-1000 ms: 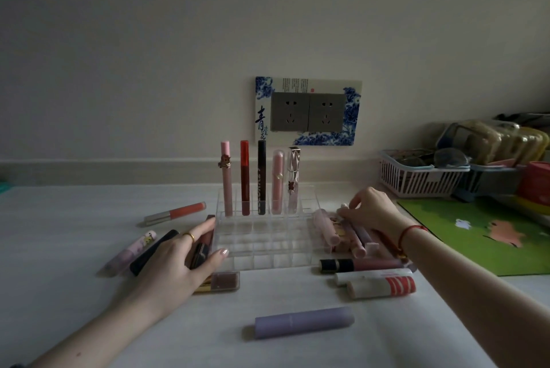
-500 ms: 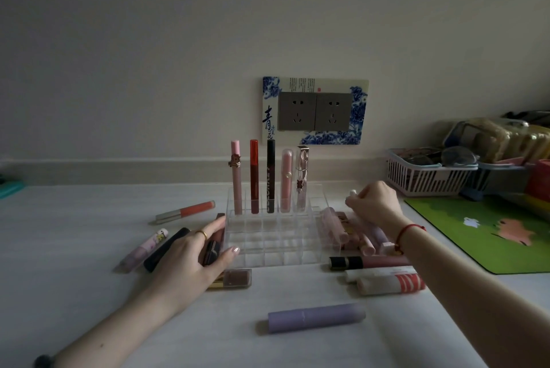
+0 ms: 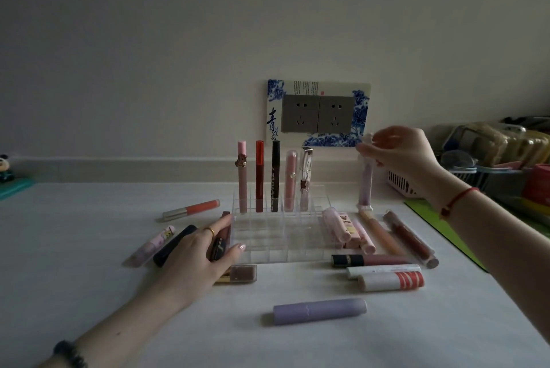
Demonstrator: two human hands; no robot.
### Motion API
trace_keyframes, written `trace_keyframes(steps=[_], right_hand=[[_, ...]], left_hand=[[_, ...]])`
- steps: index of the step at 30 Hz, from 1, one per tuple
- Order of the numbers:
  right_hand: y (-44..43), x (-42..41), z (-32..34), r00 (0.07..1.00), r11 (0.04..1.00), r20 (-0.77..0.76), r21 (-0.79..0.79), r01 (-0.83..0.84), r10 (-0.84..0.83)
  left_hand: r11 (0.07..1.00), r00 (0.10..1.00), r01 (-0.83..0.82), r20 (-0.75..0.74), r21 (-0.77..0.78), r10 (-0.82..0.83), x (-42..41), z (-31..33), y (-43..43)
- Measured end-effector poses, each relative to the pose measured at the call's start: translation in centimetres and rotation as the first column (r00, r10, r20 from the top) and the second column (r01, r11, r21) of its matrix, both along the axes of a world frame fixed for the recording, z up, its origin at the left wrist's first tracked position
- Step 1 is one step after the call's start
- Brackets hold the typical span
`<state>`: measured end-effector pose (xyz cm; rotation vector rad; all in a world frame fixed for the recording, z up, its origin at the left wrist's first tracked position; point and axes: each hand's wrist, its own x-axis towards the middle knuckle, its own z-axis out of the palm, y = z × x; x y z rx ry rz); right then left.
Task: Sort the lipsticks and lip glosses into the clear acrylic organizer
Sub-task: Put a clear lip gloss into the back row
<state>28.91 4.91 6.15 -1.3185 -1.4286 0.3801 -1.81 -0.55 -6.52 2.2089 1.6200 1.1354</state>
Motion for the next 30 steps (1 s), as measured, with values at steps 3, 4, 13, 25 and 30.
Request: trace_keyframes(steps=[3, 4, 13, 25, 30], right_hand=[[0.4, -0.9, 1.1, 0.999, 0.997, -0.017, 0.069, -0.033, 0.034], [0.6, -1.2, 1.3, 0.999, 0.995, -0.018, 0.093, -0.038, 0.040], [2.6, -3.5, 0.4, 0.996, 0.971, 0.021, 0.220, -0.088, 0.086], [3.3, -4.7, -1.1, 0.990, 0.967, 0.064, 0.216, -0.137, 0.126], [3.5, -4.9, -1.2, 0.991, 0.968, 0.070, 0.216, -0.128, 0.116]], left_hand=[[1.000, 1.000, 0.008, 0.010, 0.006, -0.008, 0.0, 0.0, 0.0], [1.000, 1.000, 0.010, 0.008, 0.007, -0.010, 0.0, 0.0, 0.0], [1.000, 1.000, 0.002, 0.005, -0.010, -0.002, 0.0, -0.1, 0.1], [1.000, 1.000, 0.004, 0.030, -0.024, -0.004, 0.0, 0.0, 0.1], [0.999, 1.000, 0.006, 0.015, -0.035, -0.005, 0.1, 0.1, 0.0]])
